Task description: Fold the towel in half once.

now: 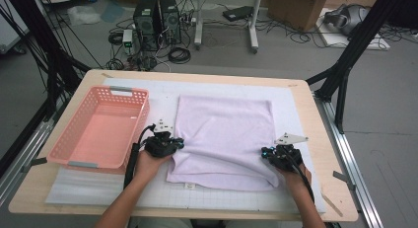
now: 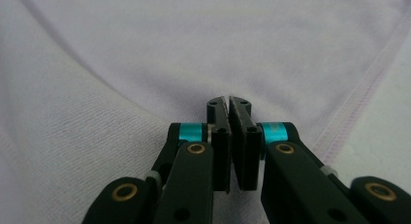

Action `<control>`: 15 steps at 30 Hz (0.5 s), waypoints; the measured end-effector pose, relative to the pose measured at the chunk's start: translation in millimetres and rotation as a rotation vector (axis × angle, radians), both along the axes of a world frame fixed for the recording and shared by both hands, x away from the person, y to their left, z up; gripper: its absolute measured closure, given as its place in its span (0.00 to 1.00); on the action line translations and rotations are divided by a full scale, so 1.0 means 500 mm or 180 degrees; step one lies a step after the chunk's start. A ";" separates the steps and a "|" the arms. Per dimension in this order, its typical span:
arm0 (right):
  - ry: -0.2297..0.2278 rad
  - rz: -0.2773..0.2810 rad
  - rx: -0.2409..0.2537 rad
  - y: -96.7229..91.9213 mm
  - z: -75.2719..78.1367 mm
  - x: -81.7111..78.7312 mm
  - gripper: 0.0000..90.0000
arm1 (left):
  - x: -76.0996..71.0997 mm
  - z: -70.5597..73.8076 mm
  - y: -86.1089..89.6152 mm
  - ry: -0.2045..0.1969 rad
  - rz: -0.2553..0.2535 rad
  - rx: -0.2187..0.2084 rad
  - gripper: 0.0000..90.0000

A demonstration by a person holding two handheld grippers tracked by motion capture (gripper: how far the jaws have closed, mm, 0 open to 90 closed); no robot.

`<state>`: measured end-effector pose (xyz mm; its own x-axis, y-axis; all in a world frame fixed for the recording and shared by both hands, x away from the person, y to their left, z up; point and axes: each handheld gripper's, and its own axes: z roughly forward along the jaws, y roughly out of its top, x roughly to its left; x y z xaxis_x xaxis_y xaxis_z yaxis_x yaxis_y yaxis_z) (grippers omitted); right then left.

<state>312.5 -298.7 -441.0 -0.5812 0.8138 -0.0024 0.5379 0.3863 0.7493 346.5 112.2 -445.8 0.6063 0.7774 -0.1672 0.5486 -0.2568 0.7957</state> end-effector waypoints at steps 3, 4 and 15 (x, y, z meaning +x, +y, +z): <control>-0.0072 -0.0106 0.0052 -0.001 0.003 0.011 0.97 | 0.011 0.002 0.003 -0.0041 0.0131 -0.0133 0.95; -0.0126 -0.0129 0.0024 -0.001 0.004 0.015 0.97 | 0.016 0.004 0.004 -0.0052 0.0184 -0.0172 0.95; -0.0390 -0.0434 -0.0030 0.007 0.010 0.061 0.80 | 0.057 0.007 0.001 -0.0136 0.0464 -0.0211 0.73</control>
